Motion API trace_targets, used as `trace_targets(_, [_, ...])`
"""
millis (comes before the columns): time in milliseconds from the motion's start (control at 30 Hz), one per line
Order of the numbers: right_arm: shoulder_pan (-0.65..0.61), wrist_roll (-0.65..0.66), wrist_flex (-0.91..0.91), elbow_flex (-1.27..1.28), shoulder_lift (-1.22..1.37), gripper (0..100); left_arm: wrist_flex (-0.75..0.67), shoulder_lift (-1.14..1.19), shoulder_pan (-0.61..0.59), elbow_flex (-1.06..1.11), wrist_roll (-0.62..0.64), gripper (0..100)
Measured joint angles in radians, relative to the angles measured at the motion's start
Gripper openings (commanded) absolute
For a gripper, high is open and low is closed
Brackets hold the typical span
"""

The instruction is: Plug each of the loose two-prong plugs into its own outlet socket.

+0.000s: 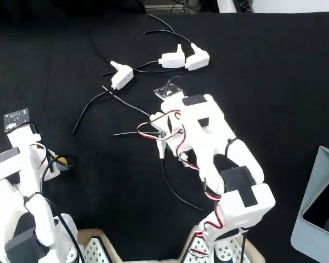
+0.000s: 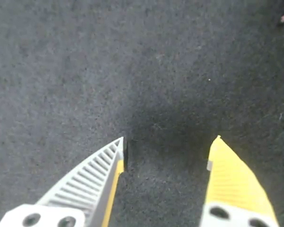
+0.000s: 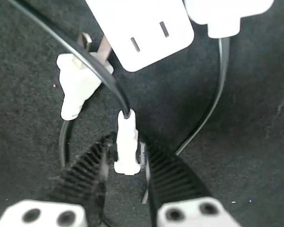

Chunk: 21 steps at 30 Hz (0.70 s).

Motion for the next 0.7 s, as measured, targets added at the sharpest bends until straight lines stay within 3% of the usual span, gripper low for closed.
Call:
trace_targets(167, [0.000,0.021,0.071,0.000,-0.104,1.2,0.000,0.000,0.000,0.000,0.000,28])
trace_targets(367, [0.014,0.015,0.101,0.000,-0.431,1.2,0.000,0.000,0.000,0.000,0.000,28])
trace_targets(533, [0.021,-0.097,0.077,0.052,-0.695,1.2,0.000,0.000,0.074,0.000,0.000,28])
trace_targets(700, [0.115,-0.272,-0.074,0.242,-0.896,1.2,0.000,0.000,0.201,-0.055,0.000,29])
